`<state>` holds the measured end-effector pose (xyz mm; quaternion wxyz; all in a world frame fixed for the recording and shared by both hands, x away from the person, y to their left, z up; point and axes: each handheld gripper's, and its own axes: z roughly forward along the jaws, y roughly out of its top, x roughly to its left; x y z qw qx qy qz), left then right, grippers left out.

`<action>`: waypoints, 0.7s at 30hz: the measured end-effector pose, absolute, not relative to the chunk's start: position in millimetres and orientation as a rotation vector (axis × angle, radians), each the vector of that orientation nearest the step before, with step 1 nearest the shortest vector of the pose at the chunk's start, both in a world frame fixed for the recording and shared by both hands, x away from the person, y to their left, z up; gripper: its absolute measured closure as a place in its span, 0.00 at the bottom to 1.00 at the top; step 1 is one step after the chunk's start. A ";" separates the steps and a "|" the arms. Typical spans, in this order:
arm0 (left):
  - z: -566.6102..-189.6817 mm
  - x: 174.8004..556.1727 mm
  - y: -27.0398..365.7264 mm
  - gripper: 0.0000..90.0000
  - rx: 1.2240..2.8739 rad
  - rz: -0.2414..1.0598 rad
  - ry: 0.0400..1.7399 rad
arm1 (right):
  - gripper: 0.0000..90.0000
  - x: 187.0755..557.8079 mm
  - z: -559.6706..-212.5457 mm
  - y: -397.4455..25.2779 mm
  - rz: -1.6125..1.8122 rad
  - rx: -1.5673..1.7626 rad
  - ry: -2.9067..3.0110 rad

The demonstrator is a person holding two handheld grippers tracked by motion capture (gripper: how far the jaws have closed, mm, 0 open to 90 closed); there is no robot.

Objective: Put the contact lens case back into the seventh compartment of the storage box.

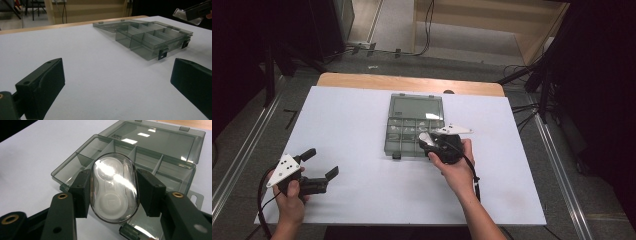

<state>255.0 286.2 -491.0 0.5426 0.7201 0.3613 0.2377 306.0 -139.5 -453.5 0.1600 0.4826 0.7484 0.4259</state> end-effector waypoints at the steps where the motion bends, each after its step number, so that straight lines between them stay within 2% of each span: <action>1: -491.0 255.0 286.3 0.00 1.712 0.565 0.857 | 0.52 306.9 -454.0 -139.2 1.215 1.380 2.138; 21: -491.1 255.4 286.0 0.00 1.715 0.559 0.854 | 0.52 327.8 -472.3 -132.0 1.178 1.445 2.166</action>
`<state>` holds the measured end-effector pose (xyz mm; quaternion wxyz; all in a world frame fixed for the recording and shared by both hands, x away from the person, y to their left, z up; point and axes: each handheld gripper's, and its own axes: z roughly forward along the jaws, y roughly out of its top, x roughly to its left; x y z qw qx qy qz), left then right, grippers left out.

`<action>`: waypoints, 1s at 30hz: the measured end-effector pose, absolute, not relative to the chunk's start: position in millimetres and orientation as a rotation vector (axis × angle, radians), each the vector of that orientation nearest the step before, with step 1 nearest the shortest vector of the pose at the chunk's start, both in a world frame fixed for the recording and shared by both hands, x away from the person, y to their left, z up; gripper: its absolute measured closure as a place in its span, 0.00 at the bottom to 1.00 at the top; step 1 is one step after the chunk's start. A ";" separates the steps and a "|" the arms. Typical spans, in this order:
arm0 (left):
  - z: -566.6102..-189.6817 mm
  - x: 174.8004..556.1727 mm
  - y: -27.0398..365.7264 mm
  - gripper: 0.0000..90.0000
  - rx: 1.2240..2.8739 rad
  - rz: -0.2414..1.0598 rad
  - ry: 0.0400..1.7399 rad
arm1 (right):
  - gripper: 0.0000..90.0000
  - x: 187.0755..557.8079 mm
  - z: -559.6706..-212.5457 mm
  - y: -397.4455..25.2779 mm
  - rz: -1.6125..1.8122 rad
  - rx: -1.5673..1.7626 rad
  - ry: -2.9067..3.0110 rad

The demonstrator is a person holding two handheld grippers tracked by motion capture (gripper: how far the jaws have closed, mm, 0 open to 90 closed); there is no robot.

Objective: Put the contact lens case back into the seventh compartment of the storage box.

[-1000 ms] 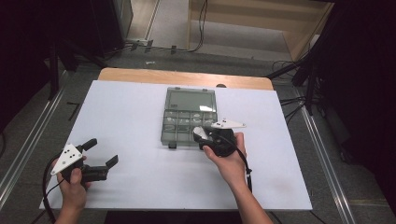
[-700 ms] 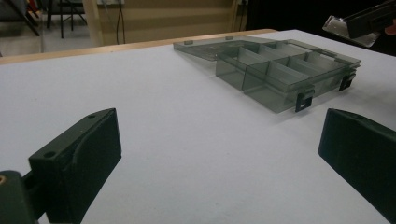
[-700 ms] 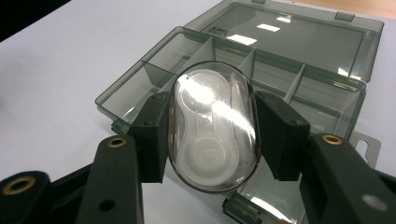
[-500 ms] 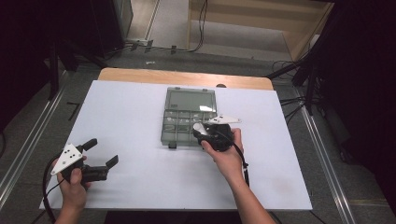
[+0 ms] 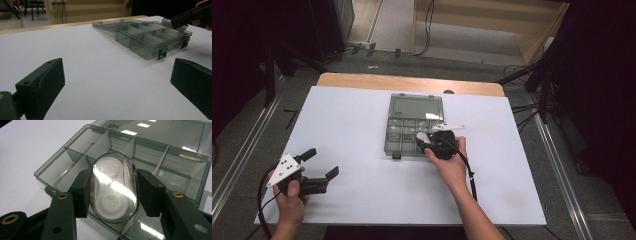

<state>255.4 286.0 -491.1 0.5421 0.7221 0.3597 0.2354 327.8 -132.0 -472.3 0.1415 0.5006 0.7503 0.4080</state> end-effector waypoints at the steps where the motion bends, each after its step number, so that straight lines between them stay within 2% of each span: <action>1: -491.2 255.4 285.9 0.00 1.716 0.559 0.854 | 0.52 328.4 -472.9 -132.0 1.181 1.455 2.168; 12: -491.2 255.6 285.5 0.00 1.723 0.559 0.848 | 0.52 330.2 -481.6 -129.6 1.206 1.561 2.145; 17: -491.2 255.7 285.4 0.00 1.722 0.559 0.848 | 0.46 329.1 -481.2 -131.4 1.225 1.571 2.127; 22: -491.2 255.6 285.0 0.00 1.722 0.559 0.849 | 0.47 328.8 -479.5 -134.4 1.216 1.566 2.111; 26: -491.3 255.6 284.6 0.00 1.723 0.561 0.848 | 0.56 328.3 -477.1 -135.7 1.229 1.544 2.097; 30: -491.5 255.8 284.3 0.00 1.722 0.562 0.847 | 0.73 328.0 -475.8 -131.9 1.210 1.515 2.094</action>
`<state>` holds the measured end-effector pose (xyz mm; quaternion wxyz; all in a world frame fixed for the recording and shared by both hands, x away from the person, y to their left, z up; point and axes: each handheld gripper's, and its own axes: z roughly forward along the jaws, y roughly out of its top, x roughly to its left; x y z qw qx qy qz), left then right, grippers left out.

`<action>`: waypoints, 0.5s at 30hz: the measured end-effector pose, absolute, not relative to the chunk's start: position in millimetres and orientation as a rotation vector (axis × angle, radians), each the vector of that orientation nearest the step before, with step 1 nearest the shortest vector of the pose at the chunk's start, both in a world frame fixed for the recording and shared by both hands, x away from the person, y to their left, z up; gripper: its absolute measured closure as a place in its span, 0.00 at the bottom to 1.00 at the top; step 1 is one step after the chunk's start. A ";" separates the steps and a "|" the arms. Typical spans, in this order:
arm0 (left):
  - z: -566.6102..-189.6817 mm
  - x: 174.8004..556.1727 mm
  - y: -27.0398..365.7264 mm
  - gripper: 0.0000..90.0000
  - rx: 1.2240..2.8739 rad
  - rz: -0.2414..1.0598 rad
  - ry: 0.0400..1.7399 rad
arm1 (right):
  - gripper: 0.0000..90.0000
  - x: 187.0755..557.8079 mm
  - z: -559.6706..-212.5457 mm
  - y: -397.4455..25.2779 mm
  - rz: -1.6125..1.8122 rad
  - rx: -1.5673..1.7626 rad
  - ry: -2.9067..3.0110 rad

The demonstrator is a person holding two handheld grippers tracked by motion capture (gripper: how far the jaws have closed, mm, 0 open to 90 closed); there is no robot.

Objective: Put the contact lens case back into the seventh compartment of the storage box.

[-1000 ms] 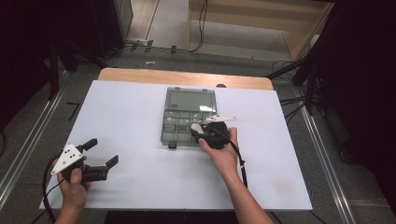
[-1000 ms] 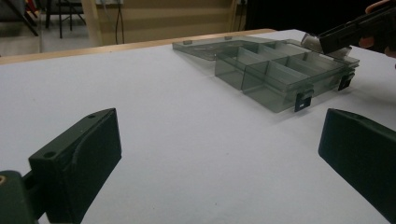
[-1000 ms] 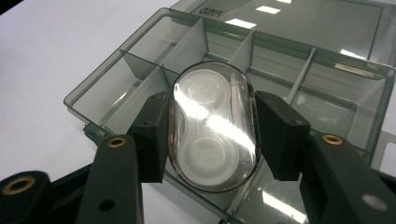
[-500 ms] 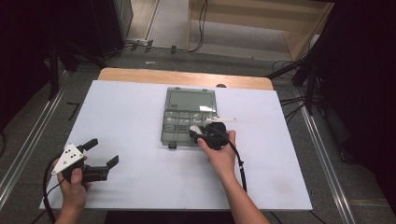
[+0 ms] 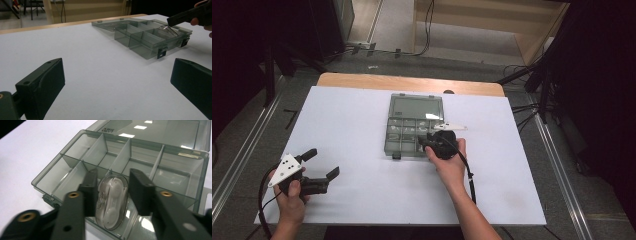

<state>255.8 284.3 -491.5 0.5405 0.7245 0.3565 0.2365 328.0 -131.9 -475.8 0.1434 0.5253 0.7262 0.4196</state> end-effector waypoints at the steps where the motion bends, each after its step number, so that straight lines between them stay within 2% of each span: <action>1: -491.5 255.8 284.3 0.00 1.722 0.561 0.849 | 0.78 327.6 -475.2 -130.8 1.216 1.506 2.089; 5: -491.5 255.9 284.4 0.00 1.723 0.561 0.848 | 0.97 327.0 -472.6 -127.8 1.256 1.476 2.082; 15: -491.5 255.9 284.4 0.00 1.723 0.560 0.847 | 0.98 332.8 -479.6 -122.2 1.254 1.469 2.140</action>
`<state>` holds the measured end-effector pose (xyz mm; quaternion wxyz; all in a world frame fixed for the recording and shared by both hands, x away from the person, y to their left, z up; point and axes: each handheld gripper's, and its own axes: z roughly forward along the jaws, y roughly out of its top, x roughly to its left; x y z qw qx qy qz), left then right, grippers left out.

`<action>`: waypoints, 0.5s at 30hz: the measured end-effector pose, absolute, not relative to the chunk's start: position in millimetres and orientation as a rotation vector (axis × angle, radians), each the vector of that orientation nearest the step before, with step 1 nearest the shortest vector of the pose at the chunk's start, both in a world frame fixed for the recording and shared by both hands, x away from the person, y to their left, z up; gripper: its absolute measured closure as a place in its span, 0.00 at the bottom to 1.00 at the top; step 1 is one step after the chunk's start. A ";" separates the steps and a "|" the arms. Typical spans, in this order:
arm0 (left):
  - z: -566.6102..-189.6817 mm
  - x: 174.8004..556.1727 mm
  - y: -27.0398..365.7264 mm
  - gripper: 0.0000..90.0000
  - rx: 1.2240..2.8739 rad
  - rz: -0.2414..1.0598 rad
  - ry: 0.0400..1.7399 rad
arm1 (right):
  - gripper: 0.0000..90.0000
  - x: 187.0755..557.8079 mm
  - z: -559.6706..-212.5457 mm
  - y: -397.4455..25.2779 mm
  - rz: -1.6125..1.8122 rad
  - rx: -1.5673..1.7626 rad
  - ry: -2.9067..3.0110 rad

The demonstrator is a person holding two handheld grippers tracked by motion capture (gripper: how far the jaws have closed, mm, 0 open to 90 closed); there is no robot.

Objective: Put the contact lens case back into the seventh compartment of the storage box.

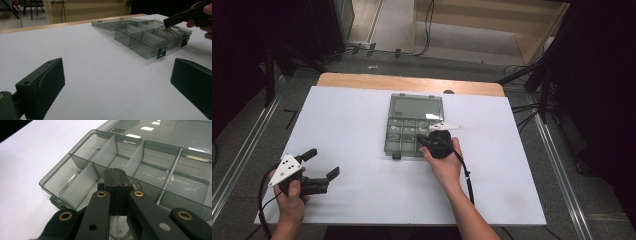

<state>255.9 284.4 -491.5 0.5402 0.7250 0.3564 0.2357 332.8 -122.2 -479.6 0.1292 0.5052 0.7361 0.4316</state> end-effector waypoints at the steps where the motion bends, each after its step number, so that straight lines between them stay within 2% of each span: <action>1: -491.6 255.9 284.4 0.00 1.723 0.560 0.847 | 0.98 332.9 -479.7 -122.0 1.253 1.464 2.140; 15: -491.5 256.0 283.9 0.00 1.728 0.560 0.849 | 0.95 332.1 -477.7 -128.4 1.286 1.461 2.136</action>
